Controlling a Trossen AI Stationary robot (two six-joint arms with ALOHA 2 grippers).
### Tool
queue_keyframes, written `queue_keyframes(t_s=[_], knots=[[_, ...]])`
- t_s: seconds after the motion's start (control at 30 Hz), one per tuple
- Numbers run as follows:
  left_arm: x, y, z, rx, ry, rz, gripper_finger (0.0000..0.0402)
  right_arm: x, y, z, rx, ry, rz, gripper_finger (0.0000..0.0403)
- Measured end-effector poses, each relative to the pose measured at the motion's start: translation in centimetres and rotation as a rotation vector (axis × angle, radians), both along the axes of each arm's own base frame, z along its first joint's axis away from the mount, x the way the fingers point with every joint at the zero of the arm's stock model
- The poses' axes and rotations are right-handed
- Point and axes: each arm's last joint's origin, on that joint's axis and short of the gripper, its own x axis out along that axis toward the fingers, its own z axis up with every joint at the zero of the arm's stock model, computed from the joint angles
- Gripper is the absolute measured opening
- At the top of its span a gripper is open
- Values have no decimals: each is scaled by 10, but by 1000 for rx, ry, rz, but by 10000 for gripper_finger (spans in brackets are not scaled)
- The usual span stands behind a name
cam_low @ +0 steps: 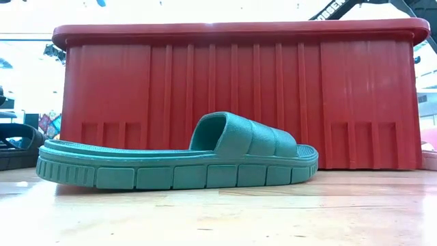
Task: Pick and place slides into bin
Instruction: Put the bottom pink slide in the red bin
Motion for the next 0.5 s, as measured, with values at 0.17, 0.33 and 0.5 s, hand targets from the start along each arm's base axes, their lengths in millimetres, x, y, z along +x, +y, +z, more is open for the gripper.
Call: queue_keyframes(t_s=[0.17,0.33,0.5], knots=[[0,0,0,0,0,0,20,-2,3,1,37,12,27,146],[0,0,0,0,0,0,12,-6,5,2,44,47,73,137],[0,0,0,-1,-1,0,11,-8,5,2,41,76,91,136]])
